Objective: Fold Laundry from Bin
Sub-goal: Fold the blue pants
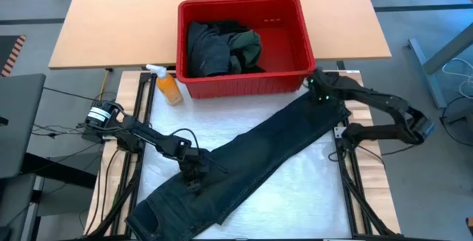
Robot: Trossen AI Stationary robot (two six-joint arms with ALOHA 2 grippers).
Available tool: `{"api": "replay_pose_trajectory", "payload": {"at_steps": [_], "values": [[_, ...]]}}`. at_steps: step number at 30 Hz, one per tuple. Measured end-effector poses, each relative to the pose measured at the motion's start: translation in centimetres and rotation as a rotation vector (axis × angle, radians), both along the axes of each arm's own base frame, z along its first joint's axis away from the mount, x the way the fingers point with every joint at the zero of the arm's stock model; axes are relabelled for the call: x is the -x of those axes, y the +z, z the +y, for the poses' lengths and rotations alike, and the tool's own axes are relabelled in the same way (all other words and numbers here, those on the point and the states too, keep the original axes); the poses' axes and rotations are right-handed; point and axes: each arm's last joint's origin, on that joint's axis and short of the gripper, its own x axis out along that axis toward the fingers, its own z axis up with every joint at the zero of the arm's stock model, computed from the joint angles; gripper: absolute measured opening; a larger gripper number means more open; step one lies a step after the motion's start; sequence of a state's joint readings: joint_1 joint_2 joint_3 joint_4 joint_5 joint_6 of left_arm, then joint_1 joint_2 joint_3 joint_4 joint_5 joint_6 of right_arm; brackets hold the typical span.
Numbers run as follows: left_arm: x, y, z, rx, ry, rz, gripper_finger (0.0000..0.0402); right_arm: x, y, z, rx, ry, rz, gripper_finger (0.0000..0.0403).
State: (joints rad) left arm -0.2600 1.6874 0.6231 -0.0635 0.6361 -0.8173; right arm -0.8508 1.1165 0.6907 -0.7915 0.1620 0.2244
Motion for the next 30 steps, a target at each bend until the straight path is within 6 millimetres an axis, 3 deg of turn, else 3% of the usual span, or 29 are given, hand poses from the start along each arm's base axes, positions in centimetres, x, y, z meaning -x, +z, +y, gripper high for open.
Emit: {"api": "replay_pose_trajectory", "payload": {"at_steps": [9, 22, 30], "values": [[0.0, 0.0, 0.0, -0.001, 0.008, -0.001, 0.0123, 0.0, -1.0, -2.8, 0.053, 0.055, -0.014, 0.0256], [-0.1, 0.1, 0.0, 0.019, 0.035, 0.015, 0.0123, -1.5, -2.7, -3.1, 0.095, -0.041, 0.148, 0.0260], [0.0, 0.1, -0.5, 0.036, 0.058, 0.059, 0.0123, -1.7, -3.2, -1.9, 0.041, -0.122, 0.180, 0.0260]]}}
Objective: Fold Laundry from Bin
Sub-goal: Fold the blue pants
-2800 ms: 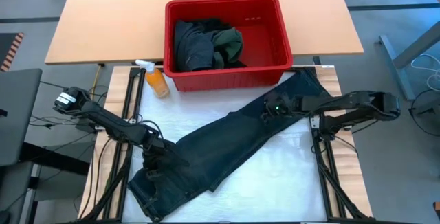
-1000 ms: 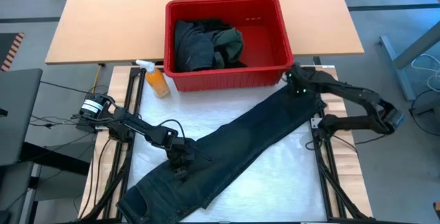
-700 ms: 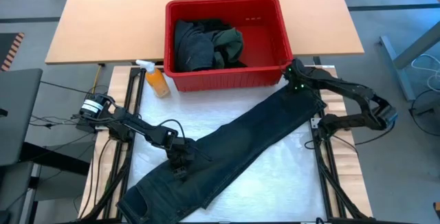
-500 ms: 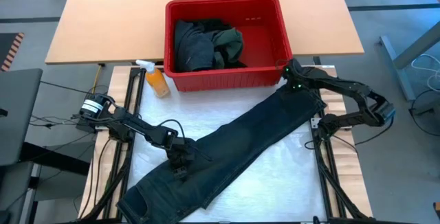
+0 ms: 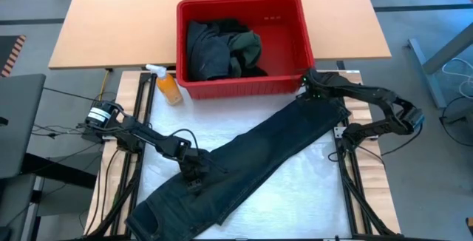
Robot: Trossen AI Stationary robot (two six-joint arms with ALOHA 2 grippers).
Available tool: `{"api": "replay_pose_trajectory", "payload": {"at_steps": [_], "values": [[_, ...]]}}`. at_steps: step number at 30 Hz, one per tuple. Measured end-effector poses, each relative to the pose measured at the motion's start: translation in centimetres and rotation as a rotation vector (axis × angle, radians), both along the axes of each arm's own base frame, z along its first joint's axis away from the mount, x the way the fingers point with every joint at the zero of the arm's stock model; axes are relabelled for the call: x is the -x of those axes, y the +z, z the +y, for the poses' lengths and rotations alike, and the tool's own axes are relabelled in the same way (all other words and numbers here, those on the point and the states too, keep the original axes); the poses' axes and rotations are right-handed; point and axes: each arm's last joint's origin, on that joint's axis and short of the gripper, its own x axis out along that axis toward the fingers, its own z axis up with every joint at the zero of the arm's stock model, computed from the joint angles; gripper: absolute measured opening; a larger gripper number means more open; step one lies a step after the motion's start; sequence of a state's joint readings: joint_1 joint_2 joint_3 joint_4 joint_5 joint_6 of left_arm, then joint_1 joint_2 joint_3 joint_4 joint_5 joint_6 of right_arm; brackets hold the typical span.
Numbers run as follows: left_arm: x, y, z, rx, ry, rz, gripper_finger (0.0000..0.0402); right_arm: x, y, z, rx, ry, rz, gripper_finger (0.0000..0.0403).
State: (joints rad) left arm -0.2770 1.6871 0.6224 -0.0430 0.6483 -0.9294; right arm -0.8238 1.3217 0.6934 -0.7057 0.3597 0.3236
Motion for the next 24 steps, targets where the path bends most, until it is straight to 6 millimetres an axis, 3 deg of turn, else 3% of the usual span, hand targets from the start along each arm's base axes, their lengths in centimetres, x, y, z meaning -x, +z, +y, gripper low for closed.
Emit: {"api": "replay_pose_trajectory", "payload": {"at_steps": [11, 21, 24], "values": [[0.7, 0.3, -0.5, 0.036, -0.024, 0.101, 0.0123, -1.4, 1.3, 3.5, -0.106, 0.118, -0.143, 0.0260], [0.7, 4.7, 1.3, -0.229, 0.006, -0.161, 0.0123, -1.6, 3.6, 7.1, -0.137, 0.213, -0.287, 0.0260], [-0.1, 6.0, 1.8, -0.332, 0.085, -0.326, 0.0123, -1.8, 4.2, 8.3, -0.144, 0.251, -0.343, 0.0260]]}}
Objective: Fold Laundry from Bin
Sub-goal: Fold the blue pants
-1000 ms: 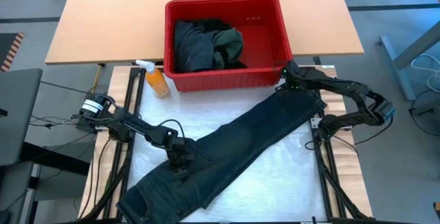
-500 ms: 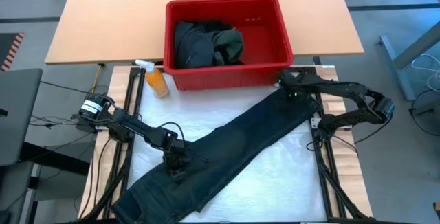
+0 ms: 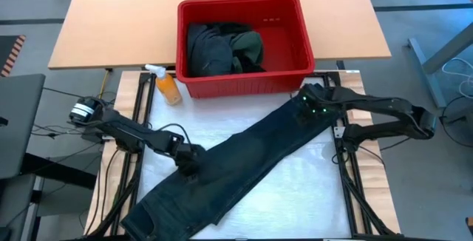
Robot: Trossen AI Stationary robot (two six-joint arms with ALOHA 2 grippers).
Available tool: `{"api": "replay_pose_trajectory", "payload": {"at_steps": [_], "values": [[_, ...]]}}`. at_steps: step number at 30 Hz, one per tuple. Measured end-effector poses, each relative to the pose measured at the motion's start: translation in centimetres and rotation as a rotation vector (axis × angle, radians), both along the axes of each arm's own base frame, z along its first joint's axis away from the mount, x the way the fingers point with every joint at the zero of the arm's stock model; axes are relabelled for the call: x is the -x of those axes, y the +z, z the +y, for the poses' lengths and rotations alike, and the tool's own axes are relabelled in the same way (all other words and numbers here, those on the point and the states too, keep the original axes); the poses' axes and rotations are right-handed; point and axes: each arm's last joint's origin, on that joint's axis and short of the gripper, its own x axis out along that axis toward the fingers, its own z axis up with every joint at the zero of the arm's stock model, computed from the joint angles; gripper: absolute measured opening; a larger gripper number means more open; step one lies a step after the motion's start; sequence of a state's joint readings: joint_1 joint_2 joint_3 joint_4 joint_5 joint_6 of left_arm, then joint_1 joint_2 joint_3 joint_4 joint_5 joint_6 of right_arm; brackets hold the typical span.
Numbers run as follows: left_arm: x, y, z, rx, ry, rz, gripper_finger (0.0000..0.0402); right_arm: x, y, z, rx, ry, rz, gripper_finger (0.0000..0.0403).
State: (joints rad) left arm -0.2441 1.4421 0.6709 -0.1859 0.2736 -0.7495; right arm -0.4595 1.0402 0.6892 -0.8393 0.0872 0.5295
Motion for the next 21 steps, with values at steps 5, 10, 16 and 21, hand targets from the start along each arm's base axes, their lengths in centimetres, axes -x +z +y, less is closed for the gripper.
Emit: {"api": "replay_pose_trajectory", "payload": {"at_steps": [5, 10, 16, 21], "values": [[-1.8, 0.4, 0.0, -0.128, -0.008, -0.226, 0.0123, -0.6, 0.5, 2.3, -0.093, 0.143, -0.083, 0.0260], [-3.9, -1.8, 0.1, -0.087, -0.042, -0.299, 0.0123, -1.2, 0.8, 4.5, -0.136, 0.272, -0.116, 0.0260], [-4.7, -5.1, -0.6, 0.262, -0.042, -0.092, 0.0123, -1.3, 0.7, 6.2, -0.159, 0.342, -0.096, 0.0260], [-3.1, -6.3, -2.7, 0.419, -0.165, 0.174, 0.0123, -1.7, 0.6, 7.0, -0.094, 0.394, -0.081, 0.0260]]}}
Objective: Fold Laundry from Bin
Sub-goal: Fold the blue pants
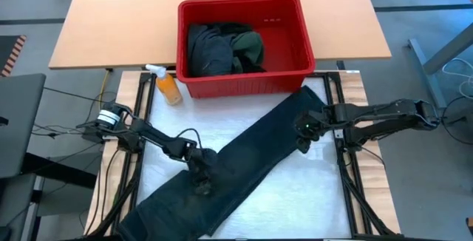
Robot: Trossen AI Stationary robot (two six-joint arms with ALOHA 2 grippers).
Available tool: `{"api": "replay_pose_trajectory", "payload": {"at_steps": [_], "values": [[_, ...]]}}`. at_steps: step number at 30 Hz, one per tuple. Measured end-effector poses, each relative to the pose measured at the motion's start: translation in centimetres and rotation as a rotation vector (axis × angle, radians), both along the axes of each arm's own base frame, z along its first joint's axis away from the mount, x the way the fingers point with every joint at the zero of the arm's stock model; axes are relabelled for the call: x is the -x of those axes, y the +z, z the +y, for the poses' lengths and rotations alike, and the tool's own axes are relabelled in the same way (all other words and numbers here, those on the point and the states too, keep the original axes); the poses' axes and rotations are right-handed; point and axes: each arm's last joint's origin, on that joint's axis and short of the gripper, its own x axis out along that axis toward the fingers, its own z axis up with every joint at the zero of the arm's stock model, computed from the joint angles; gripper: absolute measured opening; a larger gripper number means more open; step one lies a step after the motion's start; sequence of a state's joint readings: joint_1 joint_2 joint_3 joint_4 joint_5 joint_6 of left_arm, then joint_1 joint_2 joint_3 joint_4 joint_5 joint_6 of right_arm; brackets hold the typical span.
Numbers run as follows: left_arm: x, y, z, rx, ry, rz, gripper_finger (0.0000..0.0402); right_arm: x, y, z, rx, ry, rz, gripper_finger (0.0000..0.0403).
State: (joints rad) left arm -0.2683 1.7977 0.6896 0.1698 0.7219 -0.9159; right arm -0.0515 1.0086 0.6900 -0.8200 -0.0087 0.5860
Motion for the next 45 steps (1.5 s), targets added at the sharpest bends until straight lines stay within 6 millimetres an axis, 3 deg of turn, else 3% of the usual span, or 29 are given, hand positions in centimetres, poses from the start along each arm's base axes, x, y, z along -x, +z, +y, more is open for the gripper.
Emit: {"api": "replay_pose_trajectory", "payload": {"at_steps": [5, 9, 15, 20, 28, 33, 36, 41, 45], "values": [[1.0, 0.3, -1.8, 0.005, -0.030, 0.074, 0.0123, -0.7, -1.5, -0.2, 0.108, -0.029, 0.047, 0.0260], [2.1, 0.7, -2.8, 0.059, -0.057, 0.190, 0.0123, -1.1, -2.7, -2.1, 0.254, -0.254, 0.069, 0.0260], [3.3, 0.6, -4.1, 0.111, -0.129, 0.306, 0.0123, -1.7, -4.8, -4.9, 0.346, -0.416, 0.012, 0.0260], [3.6, 0.6, -4.6, 0.100, -0.134, 0.316, 0.0123, -1.4, -7.2, -6.3, 0.343, -0.419, 0.090, 0.0260], [4.0, 0.5, -5.2, 0.073, -0.138, 0.310, 0.0123, 0.6, -9.4, -5.9, 0.315, -0.347, 0.291, 0.0260], [4.0, 0.5, -5.2, 0.067, -0.140, 0.303, 0.0123, 1.5, -8.9, -5.7, 0.308, -0.330, 0.326, 0.0260], [4.0, 0.5, -5.2, 0.052, -0.146, 0.282, 0.0123, 1.6, -7.2, -5.7, 0.281, -0.336, 0.302, 0.0260], [4.0, 0.4, -5.1, 0.008, -0.169, 0.218, 0.0123, -0.2, -2.3, -5.6, 0.266, -0.376, -0.001, 0.0260], [4.0, 0.3, -5.0, -0.022, -0.186, 0.176, 0.0123, -1.4, -1.2, -5.2, 0.271, -0.364, -0.182, 0.0260]]}}
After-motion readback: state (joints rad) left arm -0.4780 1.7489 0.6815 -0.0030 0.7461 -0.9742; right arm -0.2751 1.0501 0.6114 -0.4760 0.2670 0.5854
